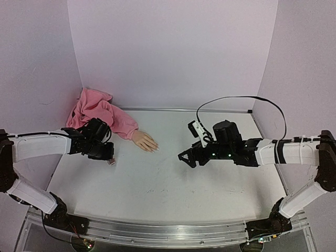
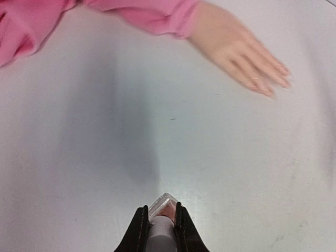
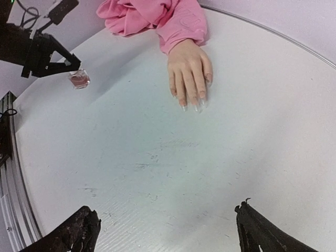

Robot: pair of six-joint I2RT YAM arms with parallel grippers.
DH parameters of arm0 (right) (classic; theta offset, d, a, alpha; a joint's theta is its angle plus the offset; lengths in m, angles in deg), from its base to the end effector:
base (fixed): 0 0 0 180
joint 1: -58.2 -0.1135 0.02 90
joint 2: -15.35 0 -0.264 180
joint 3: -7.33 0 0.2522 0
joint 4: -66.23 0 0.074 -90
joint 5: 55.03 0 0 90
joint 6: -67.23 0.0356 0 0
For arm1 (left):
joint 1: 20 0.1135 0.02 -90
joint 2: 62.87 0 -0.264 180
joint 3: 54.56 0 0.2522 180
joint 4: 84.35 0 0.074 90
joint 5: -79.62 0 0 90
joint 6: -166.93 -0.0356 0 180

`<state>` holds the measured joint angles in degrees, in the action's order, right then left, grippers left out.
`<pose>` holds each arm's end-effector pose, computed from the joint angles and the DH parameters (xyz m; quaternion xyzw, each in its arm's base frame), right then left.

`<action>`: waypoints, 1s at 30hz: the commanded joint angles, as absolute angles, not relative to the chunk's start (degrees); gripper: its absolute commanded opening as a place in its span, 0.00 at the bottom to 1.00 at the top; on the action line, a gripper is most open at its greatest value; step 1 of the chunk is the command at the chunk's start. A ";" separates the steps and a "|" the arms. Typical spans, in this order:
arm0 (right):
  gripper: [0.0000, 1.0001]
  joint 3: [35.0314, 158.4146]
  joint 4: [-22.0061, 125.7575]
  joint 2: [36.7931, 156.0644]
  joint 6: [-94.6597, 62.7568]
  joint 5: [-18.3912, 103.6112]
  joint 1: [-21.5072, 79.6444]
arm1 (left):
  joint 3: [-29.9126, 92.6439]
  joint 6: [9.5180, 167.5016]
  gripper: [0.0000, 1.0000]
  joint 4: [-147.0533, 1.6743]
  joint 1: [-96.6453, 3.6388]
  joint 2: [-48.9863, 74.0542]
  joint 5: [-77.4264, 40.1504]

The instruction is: Paint the nails

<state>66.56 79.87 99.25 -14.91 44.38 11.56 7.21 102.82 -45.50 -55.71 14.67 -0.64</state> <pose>0.2211 0.2426 0.2499 -0.3046 0.7082 0.3465 0.5344 0.2219 -0.1521 0.2138 0.0555 0.9480 -0.0856 0.3015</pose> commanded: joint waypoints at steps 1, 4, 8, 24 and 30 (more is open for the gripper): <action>0.93 64.78 81.65 93.26 -11.35 39.52 14.62 | 3.91 110.32 0.00 -47.87 -53.52 14.06 9.29; 0.94 63.11 81.62 90.77 -10.37 38.23 16.56 | 2.12 112.40 0.00 -48.88 -53.33 14.50 12.23; 0.95 61.40 81.55 87.35 -9.68 36.45 18.76 | 1.04 113.56 0.00 -50.37 -53.23 15.67 13.20; 0.97 56.83 80.59 79.43 -7.41 30.94 24.89 | -0.90 116.08 0.09 -53.39 -53.23 20.26 14.36; 0.98 55.76 80.58 77.84 -7.30 31.18 26.48 | -1.14 116.29 0.27 -53.71 -53.23 21.08 14.23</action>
